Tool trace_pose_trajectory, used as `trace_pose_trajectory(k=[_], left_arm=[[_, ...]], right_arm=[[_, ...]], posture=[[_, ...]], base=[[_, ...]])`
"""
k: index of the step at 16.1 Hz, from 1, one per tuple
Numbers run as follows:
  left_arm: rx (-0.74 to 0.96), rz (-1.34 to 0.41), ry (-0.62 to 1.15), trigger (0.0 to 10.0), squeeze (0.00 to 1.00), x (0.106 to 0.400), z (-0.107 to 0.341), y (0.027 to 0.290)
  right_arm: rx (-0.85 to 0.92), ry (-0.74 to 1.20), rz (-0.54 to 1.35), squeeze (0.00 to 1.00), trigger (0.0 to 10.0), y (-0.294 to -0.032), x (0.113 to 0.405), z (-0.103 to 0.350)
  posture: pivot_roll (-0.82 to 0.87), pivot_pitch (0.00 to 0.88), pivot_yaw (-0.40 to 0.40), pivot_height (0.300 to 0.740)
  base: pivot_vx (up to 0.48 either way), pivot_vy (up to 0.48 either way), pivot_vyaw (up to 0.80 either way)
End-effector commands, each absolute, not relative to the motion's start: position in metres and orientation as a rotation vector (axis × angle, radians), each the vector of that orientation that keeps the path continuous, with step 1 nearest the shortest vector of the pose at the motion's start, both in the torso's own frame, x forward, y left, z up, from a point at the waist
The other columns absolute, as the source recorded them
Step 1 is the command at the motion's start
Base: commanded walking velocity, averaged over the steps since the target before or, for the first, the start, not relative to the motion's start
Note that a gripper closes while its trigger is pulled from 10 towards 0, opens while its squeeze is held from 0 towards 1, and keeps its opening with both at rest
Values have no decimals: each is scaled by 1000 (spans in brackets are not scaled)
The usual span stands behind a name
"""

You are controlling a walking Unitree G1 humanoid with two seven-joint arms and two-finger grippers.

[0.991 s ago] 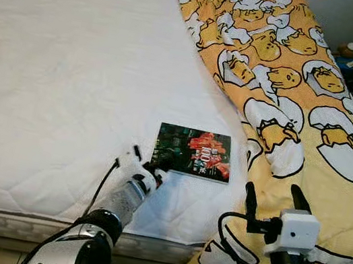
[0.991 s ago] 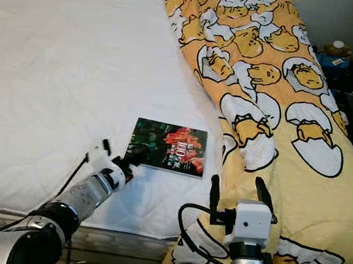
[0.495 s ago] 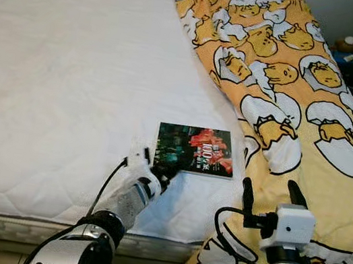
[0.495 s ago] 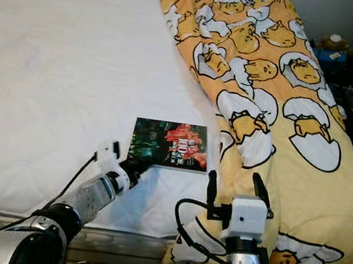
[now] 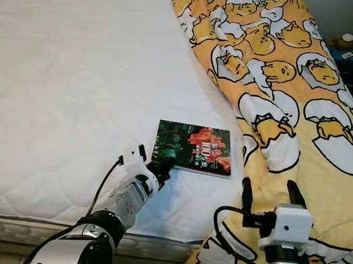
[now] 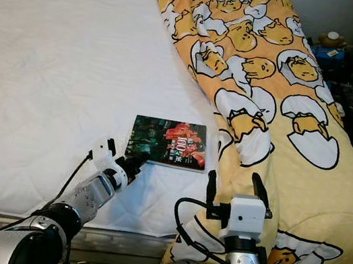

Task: Clean up the room

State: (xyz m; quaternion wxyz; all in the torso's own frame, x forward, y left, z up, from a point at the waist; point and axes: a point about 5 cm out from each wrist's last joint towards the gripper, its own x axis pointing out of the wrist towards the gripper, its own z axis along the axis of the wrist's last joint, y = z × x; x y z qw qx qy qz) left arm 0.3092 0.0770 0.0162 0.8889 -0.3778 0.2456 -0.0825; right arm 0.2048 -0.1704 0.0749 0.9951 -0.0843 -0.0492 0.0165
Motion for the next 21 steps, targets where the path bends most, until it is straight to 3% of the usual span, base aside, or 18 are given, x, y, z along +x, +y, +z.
trace_pose_trajectory(k=[1, 3, 9, 12, 14, 16, 21], left_arm=[[-859, -308, 500, 0, 0, 313, 44, 12], [-1000, -208, 542, 0, 0, 317, 42, 21], [-1019, -209, 499, 0, 0, 327, 52, 30], [-958, -152, 386, 0, 0, 347, 69, 61], [-776, -208, 255, 0, 0, 359, 89, 77], [-386, -369, 62, 0, 0, 358, 110, 88], [-271, -276, -42, 0, 0, 354, 122, 130]], right_arm=[[-167, -97, 33, 145, 10000, -170, 205, 73], [-168, -98, 36, 149, 10000, -170, 206, 73], [-167, -105, 38, 149, 10000, -169, 210, 74], [-167, -108, 36, 145, 10000, -170, 211, 74], [-164, -112, 34, 149, 10000, -170, 213, 75], [-157, -116, 25, 149, 10000, -172, 216, 76], [-147, -122, 33, 149, 10000, -169, 225, 76]], posture=[[-231, 82, 52, 736], [-230, 73, 52, 736], [-219, 65, 50, 736], [-216, 68, 47, 736], [-210, 67, 44, 736], [-202, 66, 45, 736], [-156, 50, 35, 736]], base=[[0, 0, 0], [0, 0, 0], [0, 0, 0], [0, 0, 0], [0, 0, 0], [0, 0, 0], [0, 0, 0]])
